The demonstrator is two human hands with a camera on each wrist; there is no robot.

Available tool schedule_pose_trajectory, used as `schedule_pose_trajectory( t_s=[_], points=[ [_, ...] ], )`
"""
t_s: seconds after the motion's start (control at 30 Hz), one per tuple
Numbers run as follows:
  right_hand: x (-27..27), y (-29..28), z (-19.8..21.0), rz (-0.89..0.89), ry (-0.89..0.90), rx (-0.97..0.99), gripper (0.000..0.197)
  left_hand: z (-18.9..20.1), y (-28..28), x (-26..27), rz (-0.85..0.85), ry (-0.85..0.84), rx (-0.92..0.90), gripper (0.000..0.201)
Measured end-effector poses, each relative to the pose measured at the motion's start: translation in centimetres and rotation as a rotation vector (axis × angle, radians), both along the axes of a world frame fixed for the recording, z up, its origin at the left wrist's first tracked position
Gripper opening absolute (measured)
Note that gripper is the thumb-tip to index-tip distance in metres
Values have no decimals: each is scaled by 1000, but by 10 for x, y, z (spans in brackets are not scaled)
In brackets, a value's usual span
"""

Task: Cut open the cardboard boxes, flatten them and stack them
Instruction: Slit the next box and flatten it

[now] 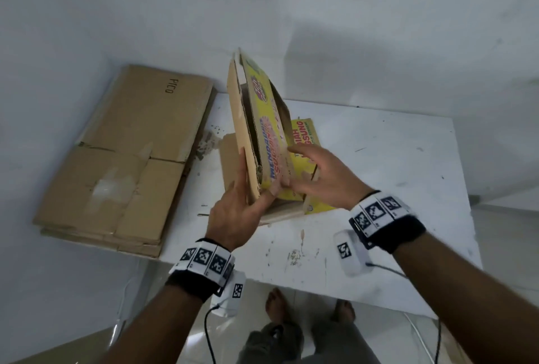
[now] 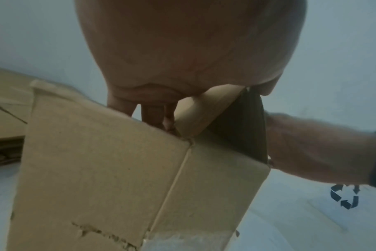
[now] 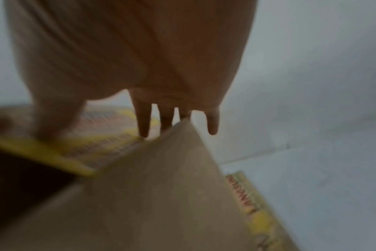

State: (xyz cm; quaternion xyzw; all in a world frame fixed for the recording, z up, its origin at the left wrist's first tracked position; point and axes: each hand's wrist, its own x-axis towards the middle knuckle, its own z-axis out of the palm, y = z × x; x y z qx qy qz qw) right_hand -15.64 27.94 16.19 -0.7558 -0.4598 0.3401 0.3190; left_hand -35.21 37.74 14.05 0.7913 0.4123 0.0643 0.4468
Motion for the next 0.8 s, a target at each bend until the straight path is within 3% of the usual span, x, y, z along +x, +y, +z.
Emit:
schedule_pose_trajectory(
  t_s=[0.1,0.17,0.23,0.33,0.4,0.47,0.53,0.63,0.8],
  points=[
    [21,6,-12,260,-373,-242,118,2,6,1,-2,-11,0,90],
    [25,3,-11,354,-499,-402,116,4,9,8,4,6,1,92],
    [19,-6,-9,345,-554,-444,107,4,7,21,-7,-12,-37,97],
    [6,-24,-19,92,-478,-311,88,4,-2,48,-14,-62,-123,104],
    [5,-28,-30,-100,-223,-180,87,2,-3,67,-32,-24,-139,106],
    [3,-23,-40,-148,23,-49,109,1,-1,80,-72,-33,-177,109],
    [5,-13,-49,-219,94,-9,134,5,4,86,-105,-92,-260,109],
    [-2,4,-52,-327,-18,-26,137,7,16,80,-104,-138,-488,98],
    [-32,25,-46,-377,-268,-93,105,-4,35,57,53,-258,-842,82]
  ],
)
